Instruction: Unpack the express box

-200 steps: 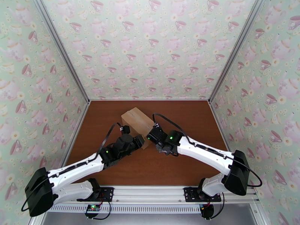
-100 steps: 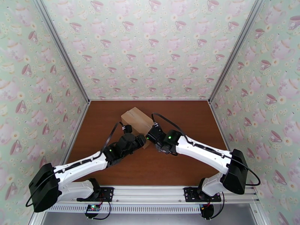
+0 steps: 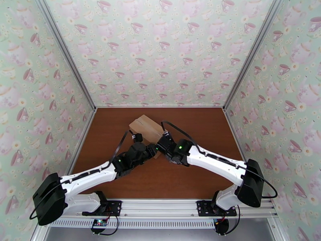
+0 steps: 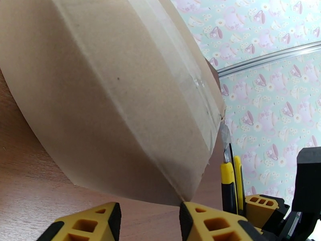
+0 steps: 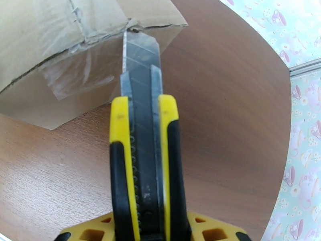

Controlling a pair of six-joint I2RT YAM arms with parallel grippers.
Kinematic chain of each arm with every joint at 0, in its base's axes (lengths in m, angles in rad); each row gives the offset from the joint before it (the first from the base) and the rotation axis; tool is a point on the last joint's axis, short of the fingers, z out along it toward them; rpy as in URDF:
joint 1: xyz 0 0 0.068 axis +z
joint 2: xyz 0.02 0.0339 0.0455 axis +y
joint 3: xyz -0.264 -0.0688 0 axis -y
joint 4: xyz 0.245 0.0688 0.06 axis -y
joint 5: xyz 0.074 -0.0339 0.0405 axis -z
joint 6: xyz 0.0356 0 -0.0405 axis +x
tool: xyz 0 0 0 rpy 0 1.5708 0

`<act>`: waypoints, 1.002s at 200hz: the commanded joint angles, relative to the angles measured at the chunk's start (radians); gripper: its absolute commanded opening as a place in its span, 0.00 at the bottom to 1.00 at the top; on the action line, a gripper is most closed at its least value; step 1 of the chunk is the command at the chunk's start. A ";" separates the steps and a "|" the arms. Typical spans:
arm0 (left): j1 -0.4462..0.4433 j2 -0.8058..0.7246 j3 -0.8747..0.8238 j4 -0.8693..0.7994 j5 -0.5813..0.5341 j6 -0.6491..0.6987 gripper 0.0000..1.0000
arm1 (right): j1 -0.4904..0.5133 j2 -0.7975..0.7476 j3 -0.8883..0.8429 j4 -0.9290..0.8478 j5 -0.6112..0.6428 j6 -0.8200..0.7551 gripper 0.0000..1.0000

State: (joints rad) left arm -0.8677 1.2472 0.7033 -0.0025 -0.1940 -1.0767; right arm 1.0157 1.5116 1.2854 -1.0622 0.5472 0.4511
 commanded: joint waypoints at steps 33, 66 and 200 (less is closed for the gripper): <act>-0.003 0.029 0.048 0.065 0.017 0.017 0.46 | 0.062 0.006 0.036 0.011 -0.069 -0.042 0.00; -0.003 0.028 0.051 0.073 0.006 0.017 0.46 | 0.070 0.008 0.032 0.012 -0.067 -0.040 0.00; -0.004 0.067 0.085 0.114 -0.009 0.032 0.46 | 0.099 0.010 0.030 0.011 -0.067 -0.037 0.00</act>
State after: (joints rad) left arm -0.8719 1.2907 0.7368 0.0109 -0.1967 -1.0687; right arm 1.0615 1.5154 1.2896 -1.0687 0.5781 0.4606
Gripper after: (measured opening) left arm 0.457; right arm 0.384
